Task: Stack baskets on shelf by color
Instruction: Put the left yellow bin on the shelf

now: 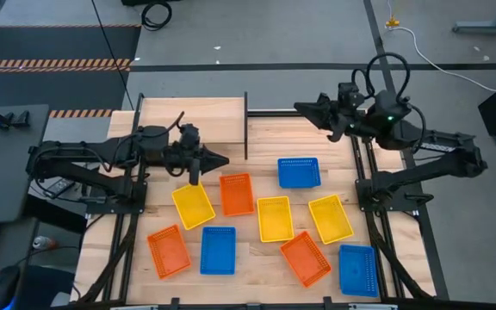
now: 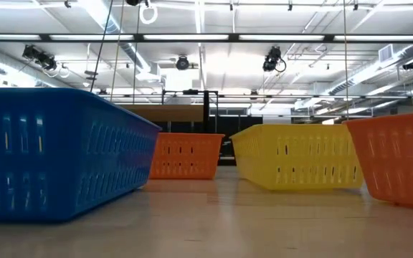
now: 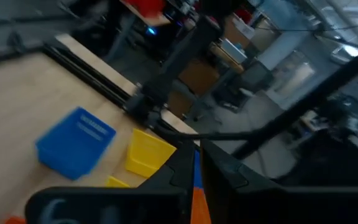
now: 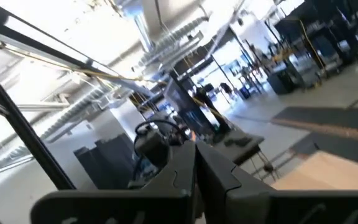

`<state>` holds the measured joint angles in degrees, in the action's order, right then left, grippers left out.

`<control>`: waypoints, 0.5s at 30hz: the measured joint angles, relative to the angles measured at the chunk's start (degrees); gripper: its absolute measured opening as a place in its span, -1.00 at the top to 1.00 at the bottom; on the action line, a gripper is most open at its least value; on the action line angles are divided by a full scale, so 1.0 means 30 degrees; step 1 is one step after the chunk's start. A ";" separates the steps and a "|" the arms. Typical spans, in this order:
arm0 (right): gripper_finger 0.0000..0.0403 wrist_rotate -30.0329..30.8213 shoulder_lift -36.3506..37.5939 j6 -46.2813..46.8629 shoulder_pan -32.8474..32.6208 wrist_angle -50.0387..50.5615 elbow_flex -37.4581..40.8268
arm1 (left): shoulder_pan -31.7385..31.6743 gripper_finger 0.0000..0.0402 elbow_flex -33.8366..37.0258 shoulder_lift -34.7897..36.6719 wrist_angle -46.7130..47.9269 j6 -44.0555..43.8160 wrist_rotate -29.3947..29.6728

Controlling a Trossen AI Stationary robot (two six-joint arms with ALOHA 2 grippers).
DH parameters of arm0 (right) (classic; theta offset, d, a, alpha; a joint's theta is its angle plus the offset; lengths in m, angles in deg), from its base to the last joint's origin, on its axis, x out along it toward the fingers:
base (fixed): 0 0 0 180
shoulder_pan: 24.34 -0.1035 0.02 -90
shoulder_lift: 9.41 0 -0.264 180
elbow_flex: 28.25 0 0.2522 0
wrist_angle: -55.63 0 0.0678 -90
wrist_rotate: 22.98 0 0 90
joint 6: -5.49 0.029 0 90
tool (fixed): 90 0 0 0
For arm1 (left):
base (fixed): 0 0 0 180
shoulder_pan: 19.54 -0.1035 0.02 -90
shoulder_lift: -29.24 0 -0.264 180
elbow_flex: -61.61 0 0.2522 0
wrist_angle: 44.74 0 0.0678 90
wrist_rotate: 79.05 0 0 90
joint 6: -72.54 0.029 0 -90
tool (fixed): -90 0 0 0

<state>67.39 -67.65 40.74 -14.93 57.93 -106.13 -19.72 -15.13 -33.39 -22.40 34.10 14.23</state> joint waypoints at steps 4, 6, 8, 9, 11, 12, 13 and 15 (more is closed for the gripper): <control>0.91 -0.0134 -0.0313 0.0355 0.0159 -0.0342 0.0015 | -0.0696 0.80 0.0000 -0.0007 -0.0444 0.1433 0.1170; 0.91 -0.0131 -0.0351 0.0140 0.0204 -0.0589 -0.0004 | -0.1111 0.79 0.0000 0.0000 -0.0896 0.1815 0.1553; 0.91 -0.0140 -0.0413 -0.0148 0.0315 -0.0427 0.0003 | -0.1448 0.79 0.0007 -0.0003 -0.1185 0.1894 0.1787; 0.91 -0.0302 -0.0436 -0.0102 0.0325 -0.0283 0.0013 | -0.1568 0.79 0.0007 -0.0007 -0.1463 0.1799 0.1849; 0.91 -0.1069 -0.0419 0.0036 0.0308 -0.0131 0.0015 | -0.1684 0.80 0.0007 -0.0007 -0.2041 0.1499 0.1854; 0.91 -0.1452 -0.0412 0.0014 0.0298 -0.0145 0.0015 | -0.1684 0.80 0.0007 -0.0007 -0.2347 0.1459 0.1861; 0.91 -0.1635 -0.0469 -0.0172 0.0288 -0.0179 0.0012 | -0.1676 0.80 0.0007 -0.0007 -0.2461 0.1519 0.1853; 0.91 -0.1749 -0.0541 -0.0506 0.0286 0.0185 0.0009 | -0.1605 0.76 0.0007 0.0000 -0.2046 0.1322 0.1845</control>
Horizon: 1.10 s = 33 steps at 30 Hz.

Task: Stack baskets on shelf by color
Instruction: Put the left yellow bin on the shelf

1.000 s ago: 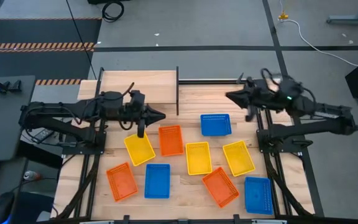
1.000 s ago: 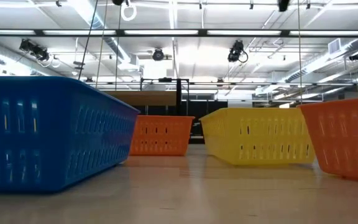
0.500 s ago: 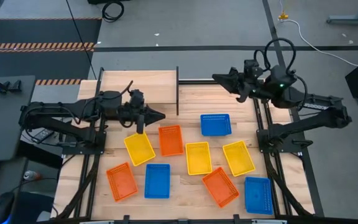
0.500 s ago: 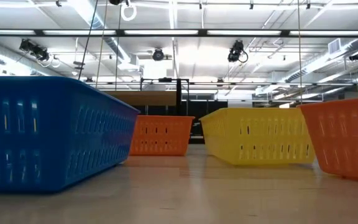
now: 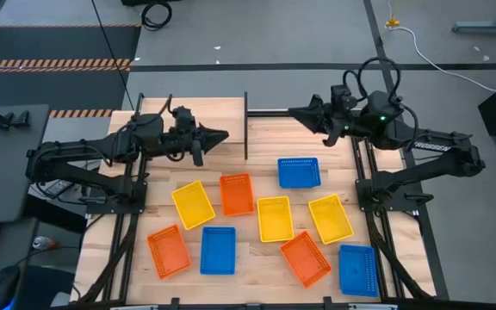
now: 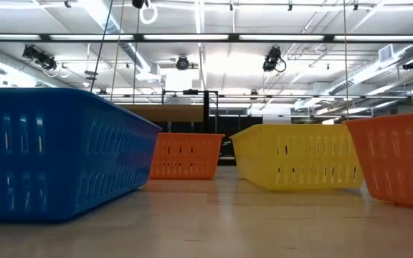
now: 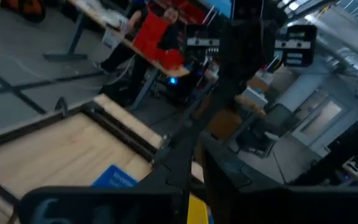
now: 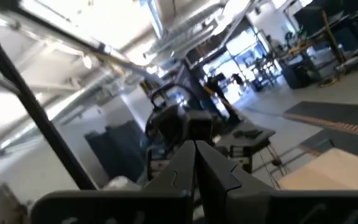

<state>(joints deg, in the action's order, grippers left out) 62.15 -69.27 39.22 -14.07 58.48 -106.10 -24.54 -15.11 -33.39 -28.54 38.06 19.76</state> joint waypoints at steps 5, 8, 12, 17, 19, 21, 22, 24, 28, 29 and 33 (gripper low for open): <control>0.85 -0.0443 0.0038 -0.0975 0.0232 0.4050 -0.0002 | 0.0183 0.53 0.0000 0.0000 0.5514 -0.2686 -0.0009; 0.74 -0.1512 -0.0069 -0.1204 0.0563 0.8649 0.0006 | 0.0514 0.34 0.0000 0.0000 0.9522 -0.4159 -0.0034; 0.52 -0.1751 -0.0195 -0.2623 0.0645 1.4055 0.0014 | 0.1269 0.12 0.0007 0.0000 1.3507 -0.4357 -0.1196; 0.16 -0.1108 -0.0191 -0.3838 0.0638 1.7436 0.0028 | 0.2560 -0.03 0.0007 -0.0010 1.7251 -0.4809 -0.2445; 0.01 -0.0486 -0.0192 -0.3809 0.0640 1.8081 0.0028 | 0.3177 -0.06 0.0007 -0.0363 1.8061 -0.4802 -0.2746; -0.11 0.0290 -0.0238 -0.3815 0.0639 1.8675 0.0028 | 0.3838 -0.07 0.0057 -0.0675 1.8257 -0.4802 -0.3035; -0.15 0.0522 -0.0266 -0.3822 0.0638 1.8939 0.0028 | 0.4254 -0.07 0.0051 -0.0878 1.8132 -0.4816 -0.3095; -0.22 0.0869 -0.0268 -0.3904 0.0627 1.9251 0.0028 | 0.5169 -0.07 0.0005 -0.1399 1.6842 -0.4793 -0.3353; -0.25 0.1053 -0.0370 -0.3615 0.0168 1.9909 0.0028 | 0.7201 -0.07 0.0000 -0.3252 1.5876 -0.4010 -0.3387; -0.25 0.1090 -0.0370 -0.3441 0.0021 2.0147 0.0028 | 0.7637 -0.07 0.0000 -0.3785 1.6237 -0.3750 -0.3374; -0.23 0.1265 -0.0370 -0.3123 -0.0551 2.0829 0.0251 | 0.8704 -0.07 0.0015 -0.5780 1.6879 -0.3134 -0.3297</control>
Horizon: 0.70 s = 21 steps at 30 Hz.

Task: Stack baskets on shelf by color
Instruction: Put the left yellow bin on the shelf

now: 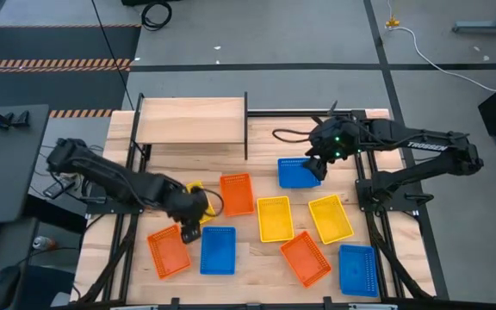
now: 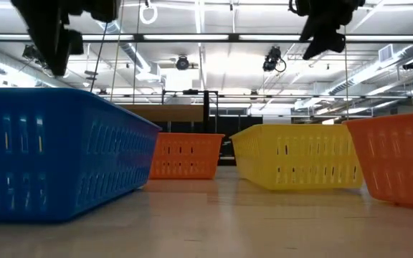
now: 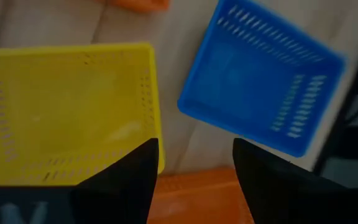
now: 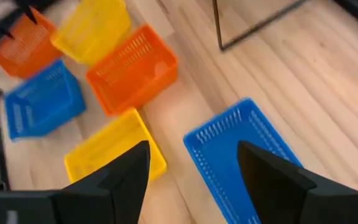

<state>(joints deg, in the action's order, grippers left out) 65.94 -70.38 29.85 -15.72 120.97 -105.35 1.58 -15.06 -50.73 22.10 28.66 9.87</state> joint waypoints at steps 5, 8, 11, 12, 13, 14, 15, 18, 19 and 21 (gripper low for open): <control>-0.22 0.0004 0.0000 0.0031 -0.0991 -0.0144 0.0411 | 0.0453 -0.07 0.0000 -0.1598 -0.0094 0.0010 0.0044; -0.21 0.0044 0.0000 0.0151 -0.1446 -0.0257 0.0766 | 0.0655 -0.07 0.0000 -0.2408 -0.0057 0.0146 0.0063; -0.21 0.0065 0.0006 0.0491 -0.1679 -0.0313 0.1027 | 0.0811 -0.07 -0.0007 -0.3491 -0.0051 -0.0047 0.0126; -0.21 0.0065 0.0002 0.0675 -0.1764 -0.0311 0.1083 | 0.0857 -0.07 -0.0007 -0.3944 -0.0043 -0.0267 0.0179; -0.21 0.0072 0.0000 0.0914 -0.1839 -0.0330 0.1140 | 0.0864 -0.07 -0.0007 -0.4352 -0.0014 -0.0549 0.0284; -0.21 0.0068 0.0000 0.1138 -0.1895 -0.0380 0.1175 | 0.0859 -0.07 -0.0007 -0.4749 0.0061 -0.0694 0.0308; -0.21 0.0065 0.0000 0.1411 -0.1965 -0.0491 0.1183 | 0.0819 -0.07 -0.0007 -0.5121 0.0056 -0.0735 0.0337; -0.21 0.0072 0.0000 0.2095 -0.2176 -0.0934 0.1183 | 0.0631 -0.07 -0.0007 -0.6016 0.0042 -0.0709 0.0360; -0.21 0.0072 0.0000 0.2305 -0.2266 -0.1076 0.1183 | 0.0577 -0.07 -0.0006 -0.6214 0.0059 -0.0682 0.0362; -0.21 0.0066 0.0000 0.2539 -0.2401 -0.1201 0.1183 | 0.0421 -0.02 -0.0007 -0.6403 0.0048 -0.0665 0.0355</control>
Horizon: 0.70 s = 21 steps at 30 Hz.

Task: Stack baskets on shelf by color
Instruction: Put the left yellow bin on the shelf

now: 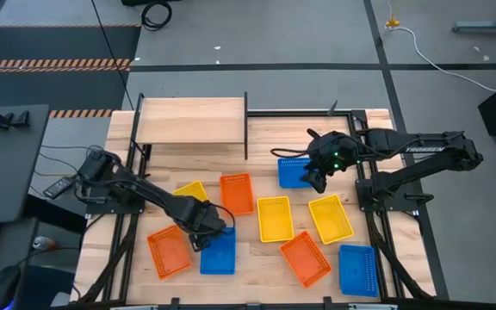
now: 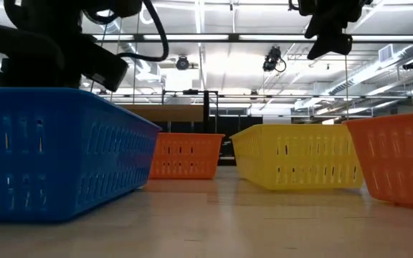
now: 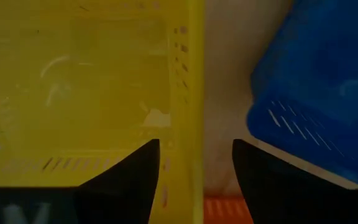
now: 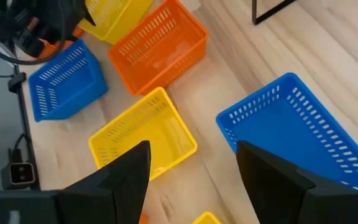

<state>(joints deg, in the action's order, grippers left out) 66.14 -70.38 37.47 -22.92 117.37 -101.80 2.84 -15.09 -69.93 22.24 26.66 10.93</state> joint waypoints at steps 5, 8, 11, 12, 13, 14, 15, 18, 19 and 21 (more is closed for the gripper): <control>-0.21 0.0002 0.0000 0.0303 -0.0250 0.0012 0.0004 | -0.0520 0.36 -0.0063 0.0096 0.0093 0.0556 -0.0111; -0.21 0.0006 0.0000 0.0332 -0.0368 0.0019 0.0000 | -0.0889 0.79 -0.0789 0.0099 0.0882 0.1503 -0.0431; -0.21 0.0006 0.0007 0.0325 -0.0381 0.0019 0.0000 | -0.1248 0.92 -0.1773 0.0103 0.1486 0.2256 -0.0300; -0.21 0.0006 0.0006 0.0332 -0.0381 0.0026 0.0000 | -0.1365 0.92 -0.2137 0.0103 0.1792 0.2489 -0.0152; -0.21 0.0009 0.0007 0.0325 -0.0381 0.0024 0.0000 | -0.1498 0.92 -0.2541 0.0103 0.2215 0.2746 0.0023; -0.21 0.0006 0.0007 0.0317 -0.0381 0.0026 0.0000 | -0.1632 0.93 -0.2936 0.0103 0.2691 0.3050 0.0135; -0.21 0.0003 0.0007 0.0320 -0.0381 0.0026 0.0000 | -0.1766 0.93 -0.3364 0.0103 0.3216 0.3447 0.0234; -0.21 0.0006 0.0007 0.0287 -0.0381 0.0027 0.0000 | -0.2211 0.94 -0.4934 0.0103 0.5454 0.4535 0.0742; -0.21 0.0006 0.0007 0.0246 -0.0381 0.0033 0.0000 | -0.2383 0.94 -0.5494 0.0103 0.6295 0.4933 0.1001; -0.21 0.0006 0.0007 0.0057 -0.0381 0.0026 0.0000 | -0.2744 0.94 -0.6565 0.0108 0.7764 0.5541 0.1463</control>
<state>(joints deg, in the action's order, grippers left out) 66.16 -70.36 37.64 -24.07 117.44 -101.80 -5.39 -34.78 -69.61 45.53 43.29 15.32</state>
